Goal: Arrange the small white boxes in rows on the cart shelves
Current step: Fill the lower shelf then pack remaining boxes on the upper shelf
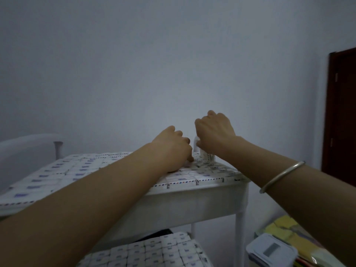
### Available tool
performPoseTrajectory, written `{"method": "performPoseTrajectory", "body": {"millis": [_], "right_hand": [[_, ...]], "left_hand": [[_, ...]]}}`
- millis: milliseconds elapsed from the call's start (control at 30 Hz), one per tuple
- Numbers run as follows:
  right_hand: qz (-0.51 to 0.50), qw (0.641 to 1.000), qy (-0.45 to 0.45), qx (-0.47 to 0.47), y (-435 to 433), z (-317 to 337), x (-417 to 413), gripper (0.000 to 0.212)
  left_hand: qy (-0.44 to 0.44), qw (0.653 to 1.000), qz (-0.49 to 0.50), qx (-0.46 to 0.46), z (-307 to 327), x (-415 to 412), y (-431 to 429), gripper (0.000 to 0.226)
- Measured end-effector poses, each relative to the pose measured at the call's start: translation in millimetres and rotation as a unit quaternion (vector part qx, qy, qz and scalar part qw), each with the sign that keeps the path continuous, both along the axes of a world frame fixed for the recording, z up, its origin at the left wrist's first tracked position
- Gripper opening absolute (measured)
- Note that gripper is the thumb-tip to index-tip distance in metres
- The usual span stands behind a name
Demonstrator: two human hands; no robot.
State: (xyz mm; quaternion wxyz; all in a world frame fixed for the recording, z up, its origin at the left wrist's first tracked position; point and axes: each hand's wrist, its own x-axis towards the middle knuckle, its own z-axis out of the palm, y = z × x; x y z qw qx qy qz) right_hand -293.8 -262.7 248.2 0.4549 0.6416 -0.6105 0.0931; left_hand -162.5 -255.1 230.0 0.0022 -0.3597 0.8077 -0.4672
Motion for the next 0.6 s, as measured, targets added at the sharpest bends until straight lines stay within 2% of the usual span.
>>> {"method": "performPoseTrajectory", "body": {"millis": [67,133,233,400,600], "right_hand": [[0.002,0.999,0.038,0.002,1,-5,-1,0.016],[0.007,0.997,0.071,0.020,4,-8,-1,0.025],[0.013,0.995,0.074,0.061,11,-2,-4,0.031],[-0.024,0.987,0.093,0.128,25,12,-15,0.030],[-0.031,0.985,0.112,0.128,22,-4,-9,0.020]], "left_hand": [[0.001,1.000,0.000,0.003,0,0,1,0.039],[-0.001,1.000,0.000,0.002,1,0,1,0.039],[0.000,1.000,-0.005,0.000,0,1,2,0.038],[0.002,1.000,-0.017,-0.016,-2,3,0,0.038],[0.032,0.998,-0.051,-0.026,-4,10,-7,0.045]]}}
